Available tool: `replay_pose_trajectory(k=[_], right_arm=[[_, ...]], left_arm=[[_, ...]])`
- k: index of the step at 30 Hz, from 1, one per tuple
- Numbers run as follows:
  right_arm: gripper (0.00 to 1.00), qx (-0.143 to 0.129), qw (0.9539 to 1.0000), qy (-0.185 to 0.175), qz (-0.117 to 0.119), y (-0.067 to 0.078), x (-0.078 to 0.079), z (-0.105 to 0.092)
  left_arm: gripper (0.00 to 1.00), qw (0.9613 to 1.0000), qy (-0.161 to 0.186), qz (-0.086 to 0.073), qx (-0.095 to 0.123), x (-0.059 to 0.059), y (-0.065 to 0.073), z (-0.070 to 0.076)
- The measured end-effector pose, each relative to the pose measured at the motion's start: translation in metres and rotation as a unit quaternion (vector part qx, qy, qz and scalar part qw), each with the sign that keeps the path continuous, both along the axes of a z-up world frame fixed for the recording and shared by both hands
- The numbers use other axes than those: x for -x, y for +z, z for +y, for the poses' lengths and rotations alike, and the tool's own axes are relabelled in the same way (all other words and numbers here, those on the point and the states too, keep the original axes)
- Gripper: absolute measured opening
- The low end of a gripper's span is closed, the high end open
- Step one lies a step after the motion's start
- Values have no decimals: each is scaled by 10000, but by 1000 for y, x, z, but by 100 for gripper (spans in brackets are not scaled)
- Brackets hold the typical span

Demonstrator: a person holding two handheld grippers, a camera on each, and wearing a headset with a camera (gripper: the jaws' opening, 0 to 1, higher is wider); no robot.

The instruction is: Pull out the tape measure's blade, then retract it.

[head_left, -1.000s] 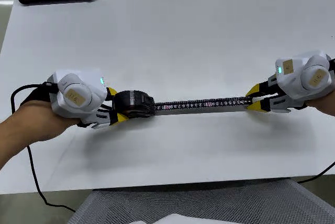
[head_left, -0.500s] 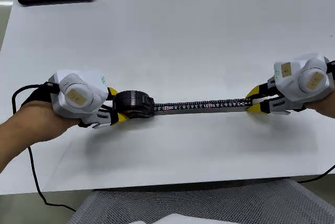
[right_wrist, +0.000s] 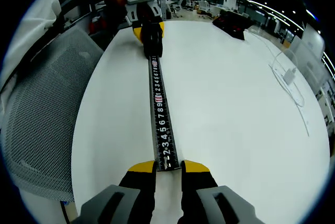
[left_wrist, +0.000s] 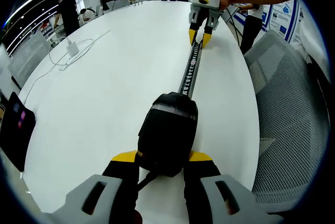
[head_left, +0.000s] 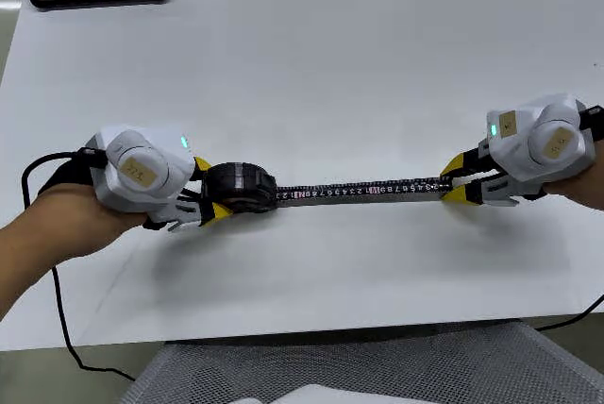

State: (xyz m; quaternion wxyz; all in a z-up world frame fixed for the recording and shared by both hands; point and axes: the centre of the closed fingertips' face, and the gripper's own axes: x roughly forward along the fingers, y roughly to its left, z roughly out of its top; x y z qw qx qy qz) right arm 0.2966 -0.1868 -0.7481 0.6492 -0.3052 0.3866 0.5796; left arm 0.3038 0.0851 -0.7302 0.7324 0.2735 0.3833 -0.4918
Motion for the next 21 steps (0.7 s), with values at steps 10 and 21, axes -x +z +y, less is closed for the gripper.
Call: replay_pose_trajectory(k=[10,21], right_arm=[[19,2,10000,-77,1,2,-2,-2],[29,-88,9993,-347,86,7,-2,-2]], left_arm=[[34,9999,40,102,26,2,0,-2],[45,9997,49,221,115,8,1,-6]])
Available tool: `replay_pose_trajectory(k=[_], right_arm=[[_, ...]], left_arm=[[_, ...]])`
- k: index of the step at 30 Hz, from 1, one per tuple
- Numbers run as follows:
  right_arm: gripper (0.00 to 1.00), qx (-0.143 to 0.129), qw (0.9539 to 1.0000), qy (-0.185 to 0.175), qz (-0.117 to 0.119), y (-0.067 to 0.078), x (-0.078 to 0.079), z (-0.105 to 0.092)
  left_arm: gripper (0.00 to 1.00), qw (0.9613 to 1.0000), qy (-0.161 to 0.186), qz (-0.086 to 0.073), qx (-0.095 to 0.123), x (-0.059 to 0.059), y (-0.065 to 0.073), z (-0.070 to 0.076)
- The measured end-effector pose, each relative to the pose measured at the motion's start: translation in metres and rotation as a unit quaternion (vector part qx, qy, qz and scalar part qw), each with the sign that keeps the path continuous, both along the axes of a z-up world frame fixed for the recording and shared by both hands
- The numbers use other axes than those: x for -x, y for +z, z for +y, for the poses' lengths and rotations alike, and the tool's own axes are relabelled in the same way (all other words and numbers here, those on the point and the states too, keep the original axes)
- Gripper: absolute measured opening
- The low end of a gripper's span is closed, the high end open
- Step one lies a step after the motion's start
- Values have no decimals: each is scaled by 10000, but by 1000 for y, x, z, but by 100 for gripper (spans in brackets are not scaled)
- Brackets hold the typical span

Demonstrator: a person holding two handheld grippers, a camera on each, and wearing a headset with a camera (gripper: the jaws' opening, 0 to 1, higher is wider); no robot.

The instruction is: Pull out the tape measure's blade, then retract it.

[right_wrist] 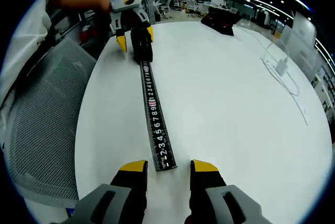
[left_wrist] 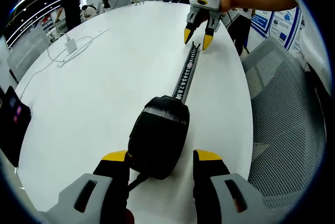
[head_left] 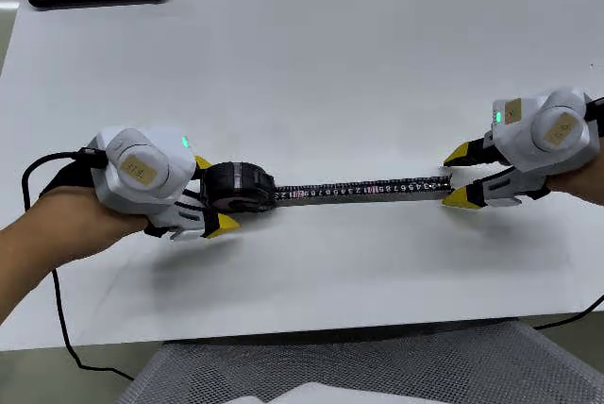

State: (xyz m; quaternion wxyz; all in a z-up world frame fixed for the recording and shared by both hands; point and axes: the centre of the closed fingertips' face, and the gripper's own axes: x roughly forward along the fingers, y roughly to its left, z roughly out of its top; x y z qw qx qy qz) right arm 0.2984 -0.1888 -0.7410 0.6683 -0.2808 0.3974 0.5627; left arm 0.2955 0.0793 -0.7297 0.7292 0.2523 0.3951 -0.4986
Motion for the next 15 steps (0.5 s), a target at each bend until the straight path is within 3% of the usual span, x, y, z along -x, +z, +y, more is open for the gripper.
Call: replay_pose_trajectory(k=[4,6,15], right_arm=[[33,-49,9999,-106,-22,5,-1,1],[36,-148,9996,-199,100,8,2,2],[47,-139,9995,-291,3,15,6,2]], left_arm=[[49,10000,70,-21,36,0,3,1],[53,9997,185,33,127,1,6,2],[59,9983,483,-45,329,3,14,10]])
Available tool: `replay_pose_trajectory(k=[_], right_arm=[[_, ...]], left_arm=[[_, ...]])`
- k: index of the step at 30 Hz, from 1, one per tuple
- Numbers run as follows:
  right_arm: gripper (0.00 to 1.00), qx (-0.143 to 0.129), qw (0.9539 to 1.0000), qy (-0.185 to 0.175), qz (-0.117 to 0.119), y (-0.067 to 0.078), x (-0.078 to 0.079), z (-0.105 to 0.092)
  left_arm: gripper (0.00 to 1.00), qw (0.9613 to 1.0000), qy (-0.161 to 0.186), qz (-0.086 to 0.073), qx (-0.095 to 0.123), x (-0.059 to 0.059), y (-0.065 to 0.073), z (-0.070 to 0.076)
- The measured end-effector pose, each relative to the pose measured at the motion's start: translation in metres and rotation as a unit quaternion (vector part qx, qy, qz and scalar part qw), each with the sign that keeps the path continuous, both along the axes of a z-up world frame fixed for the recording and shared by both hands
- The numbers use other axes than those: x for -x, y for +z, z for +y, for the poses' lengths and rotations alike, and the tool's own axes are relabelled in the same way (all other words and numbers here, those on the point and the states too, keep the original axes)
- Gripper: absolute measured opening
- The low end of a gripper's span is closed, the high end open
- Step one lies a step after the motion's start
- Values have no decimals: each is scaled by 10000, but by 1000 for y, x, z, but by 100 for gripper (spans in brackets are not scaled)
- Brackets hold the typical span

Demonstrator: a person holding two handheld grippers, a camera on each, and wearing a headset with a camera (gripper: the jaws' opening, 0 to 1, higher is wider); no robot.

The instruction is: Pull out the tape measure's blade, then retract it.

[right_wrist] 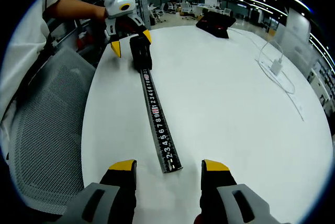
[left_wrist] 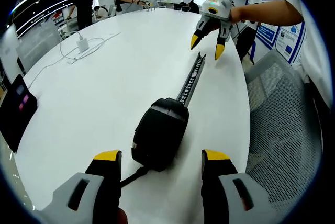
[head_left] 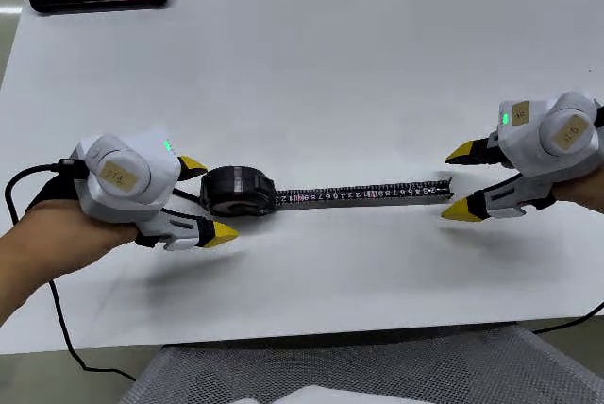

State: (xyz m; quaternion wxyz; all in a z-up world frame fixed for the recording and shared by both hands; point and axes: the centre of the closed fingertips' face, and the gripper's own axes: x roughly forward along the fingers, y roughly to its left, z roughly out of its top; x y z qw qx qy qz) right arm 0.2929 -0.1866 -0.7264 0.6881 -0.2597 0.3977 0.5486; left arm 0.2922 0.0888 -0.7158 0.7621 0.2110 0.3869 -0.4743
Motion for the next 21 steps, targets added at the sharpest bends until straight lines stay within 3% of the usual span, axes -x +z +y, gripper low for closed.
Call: replay_pose_trajectory(k=[5,11,21], right_arm=[[53,-16,9998,-184,-51,3,0,-3],[62,-123,9986,-516,-79,8,-3,-7],[67,-302,9965,-764,-120,19,-2,-5]], left_arm=[[62,10000,69,-45,49,2,5,3],[66,9993,288,-129,221,-4,16,8],[73,9969,577,-301,447,-2,29,17]])
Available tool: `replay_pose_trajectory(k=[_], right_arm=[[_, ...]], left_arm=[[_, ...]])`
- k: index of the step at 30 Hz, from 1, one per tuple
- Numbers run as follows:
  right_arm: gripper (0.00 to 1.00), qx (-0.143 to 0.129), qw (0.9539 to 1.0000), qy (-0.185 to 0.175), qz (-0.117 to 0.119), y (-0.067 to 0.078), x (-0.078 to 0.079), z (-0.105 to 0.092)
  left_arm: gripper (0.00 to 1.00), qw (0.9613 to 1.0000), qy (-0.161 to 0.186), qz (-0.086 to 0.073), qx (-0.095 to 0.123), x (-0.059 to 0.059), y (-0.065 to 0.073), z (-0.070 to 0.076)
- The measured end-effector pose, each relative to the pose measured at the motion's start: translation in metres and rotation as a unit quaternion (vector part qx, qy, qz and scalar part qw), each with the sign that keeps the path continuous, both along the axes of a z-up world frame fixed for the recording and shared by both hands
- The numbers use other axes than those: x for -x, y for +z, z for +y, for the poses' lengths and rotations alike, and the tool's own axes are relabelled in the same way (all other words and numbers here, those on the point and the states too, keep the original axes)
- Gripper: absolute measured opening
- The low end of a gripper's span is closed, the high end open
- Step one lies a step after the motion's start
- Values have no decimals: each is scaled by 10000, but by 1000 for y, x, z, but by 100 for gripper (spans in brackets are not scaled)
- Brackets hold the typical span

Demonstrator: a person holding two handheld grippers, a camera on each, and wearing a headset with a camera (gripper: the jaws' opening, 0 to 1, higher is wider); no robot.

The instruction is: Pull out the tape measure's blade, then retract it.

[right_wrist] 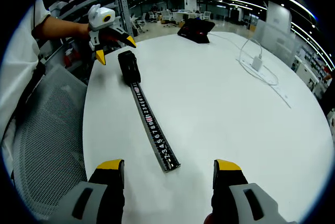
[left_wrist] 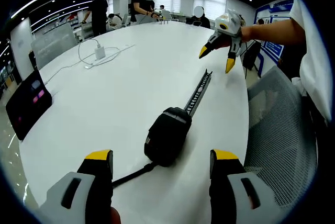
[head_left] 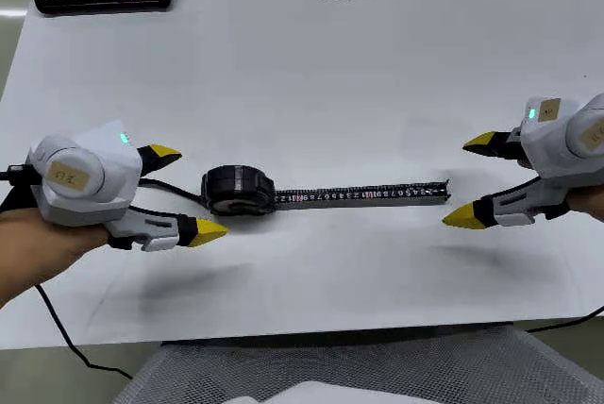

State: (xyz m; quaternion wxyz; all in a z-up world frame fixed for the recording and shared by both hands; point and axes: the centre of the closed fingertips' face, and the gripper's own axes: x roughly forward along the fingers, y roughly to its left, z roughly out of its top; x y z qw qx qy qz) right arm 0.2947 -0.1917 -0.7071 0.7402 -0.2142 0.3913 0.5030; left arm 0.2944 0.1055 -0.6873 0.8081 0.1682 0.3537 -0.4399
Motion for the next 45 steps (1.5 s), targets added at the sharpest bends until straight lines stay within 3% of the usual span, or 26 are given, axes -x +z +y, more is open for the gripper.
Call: replay_pose_trajectory(k=[5,9,15,26,38,45], right_arm=[[72,-78,9998,-152,-84,7,1,0],[77,-121,9994,-269,-174,10,1,-1],[83,-210,9986,-426,-247,15,4,-3],[86,-330,9963,-722,-321,21,15,-8],[86,-418,9927,-984,-560,30,20,-15],[89,-523,9910,-1095,-571,32,24,-16]], left_arm=[[77,9999,135,-53,73,7,2,4],[80,9989,369,-86,275,13,7,5],[84,9975,606,-94,342,19,9,11],[86,9933,1000,-347,469,23,20,22],[85,9890,1291,-451,568,31,25,32],[85,9868,1438,-472,572,36,24,37]])
